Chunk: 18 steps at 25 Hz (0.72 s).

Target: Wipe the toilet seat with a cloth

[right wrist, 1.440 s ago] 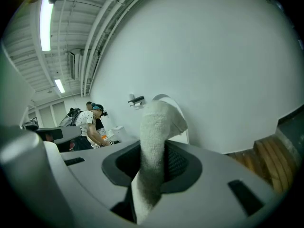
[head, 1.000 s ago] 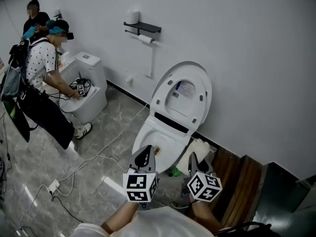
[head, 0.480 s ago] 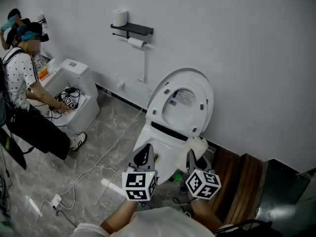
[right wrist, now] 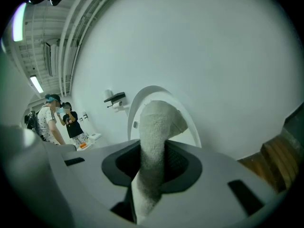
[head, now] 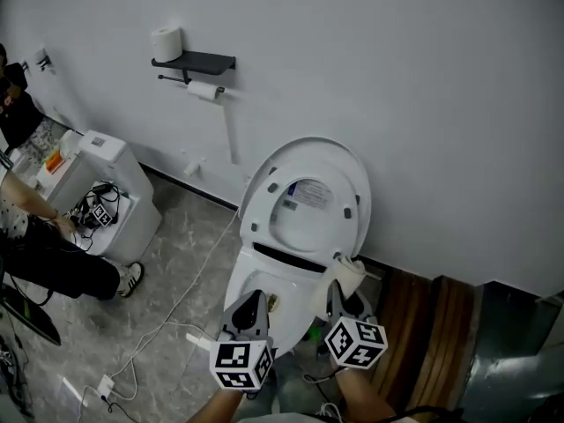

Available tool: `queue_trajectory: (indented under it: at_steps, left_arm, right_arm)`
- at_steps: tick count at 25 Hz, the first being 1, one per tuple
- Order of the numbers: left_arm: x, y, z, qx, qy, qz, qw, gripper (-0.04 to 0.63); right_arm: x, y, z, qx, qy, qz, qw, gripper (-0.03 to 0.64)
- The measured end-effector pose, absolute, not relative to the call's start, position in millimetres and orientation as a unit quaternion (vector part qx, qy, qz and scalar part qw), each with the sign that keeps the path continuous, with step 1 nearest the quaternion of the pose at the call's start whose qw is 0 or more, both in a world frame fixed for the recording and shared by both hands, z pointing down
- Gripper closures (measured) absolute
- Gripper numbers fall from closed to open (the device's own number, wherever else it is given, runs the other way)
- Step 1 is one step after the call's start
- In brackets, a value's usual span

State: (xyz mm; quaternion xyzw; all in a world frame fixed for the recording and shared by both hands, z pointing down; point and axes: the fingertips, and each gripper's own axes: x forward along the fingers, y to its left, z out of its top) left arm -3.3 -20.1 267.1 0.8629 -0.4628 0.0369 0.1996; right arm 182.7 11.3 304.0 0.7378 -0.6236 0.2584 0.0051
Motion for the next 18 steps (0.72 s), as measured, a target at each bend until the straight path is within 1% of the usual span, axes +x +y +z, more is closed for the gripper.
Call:
queue_trajectory:
  at_steps: [8,12,18]
  left_arm:
    - [18.2,-49.5,306.3,0.851,-0.475,0.06,0.216,0.585]
    - [27.2,-66.6,321.0,0.852,-0.476,0.069,0.208,0.584]
    - [35.5,-91.6,334.4,0.855,-0.475,0.08,0.194,0.586]
  right_arm:
    - [213.7,-59.8,323.8,0.733,-0.637,0.239,-0.002,0.517]
    - [231.3,-97.1,325.7,0.736,-0.64,0.22,-0.006,0.517]
    - [248.9,-146.8,314.9,0.746,-0.635,0.198,-0.035,0.517]
